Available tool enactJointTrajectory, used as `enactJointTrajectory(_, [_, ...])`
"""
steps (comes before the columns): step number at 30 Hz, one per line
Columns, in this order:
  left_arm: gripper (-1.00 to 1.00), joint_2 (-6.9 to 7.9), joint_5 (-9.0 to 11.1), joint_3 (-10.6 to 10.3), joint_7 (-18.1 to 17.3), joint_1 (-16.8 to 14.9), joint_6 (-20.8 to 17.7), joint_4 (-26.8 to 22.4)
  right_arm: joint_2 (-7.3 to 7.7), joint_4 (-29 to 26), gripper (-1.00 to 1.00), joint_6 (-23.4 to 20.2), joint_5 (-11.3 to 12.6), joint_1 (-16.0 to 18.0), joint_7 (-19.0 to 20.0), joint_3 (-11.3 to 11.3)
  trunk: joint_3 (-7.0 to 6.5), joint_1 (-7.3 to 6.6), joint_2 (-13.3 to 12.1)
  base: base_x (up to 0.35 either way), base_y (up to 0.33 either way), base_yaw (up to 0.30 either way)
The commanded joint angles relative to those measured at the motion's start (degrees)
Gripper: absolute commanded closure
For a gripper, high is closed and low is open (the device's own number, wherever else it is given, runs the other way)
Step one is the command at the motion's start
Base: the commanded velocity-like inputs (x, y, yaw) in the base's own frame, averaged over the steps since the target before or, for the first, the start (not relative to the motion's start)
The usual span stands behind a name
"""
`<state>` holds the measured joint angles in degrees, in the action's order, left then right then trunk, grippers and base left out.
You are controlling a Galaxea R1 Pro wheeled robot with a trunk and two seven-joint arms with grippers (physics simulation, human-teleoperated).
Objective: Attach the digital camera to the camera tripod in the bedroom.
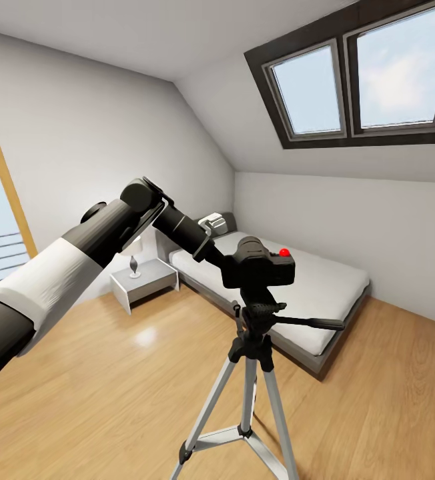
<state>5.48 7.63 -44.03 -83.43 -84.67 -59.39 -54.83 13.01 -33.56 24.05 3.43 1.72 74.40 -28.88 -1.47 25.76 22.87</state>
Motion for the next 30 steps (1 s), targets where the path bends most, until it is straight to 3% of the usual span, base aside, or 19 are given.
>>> enactJointTrajectory(1, [1.0,0.06,0.36,-0.18,0.02,-0.06,-0.61,-0.01,0.0,0.07,-1.0,0.28,-0.06,0.04,0.24,-0.08,0.03,0.02,0.05,0.0,0.0,0.0])
enactJointTrajectory(6, [1.0,0.06,0.36,-0.21,0.02,-0.06,-0.61,-0.01,0.0,0.02,-1.0,0.25,-1.67,0.03,0.09,1.02,0.03,0.02,0.05,0.0,0.0,0.0])
enactJointTrajectory(15, [1.0,0.06,0.36,-0.18,0.02,-0.06,-0.61,-0.07,-0.05,-0.48,-1.0,0.3,-2.41,0.02,-0.35,1.44,0.03,0.02,0.05,0.0,0.0,0.0])
enactJointTrajectory(21, [1.0,0.01,0.36,-0.25,0.02,-0.06,-0.61,-0.06,-0.39,-3.71,-1.0,0.24,-2.44,0.02,-3.76,1.75,0.03,0.02,0.05,0.0,0.0,0.0])
enactJointTrajectory(30, [1.0,-0.21,0.36,-0.27,0.02,-0.06,-0.61,-0.03,-0.77,-9.9,-1.0,0.13,-2.44,0.0,-7.46,8.9,0.03,0.02,0.05,0.0,0.0,0.0])
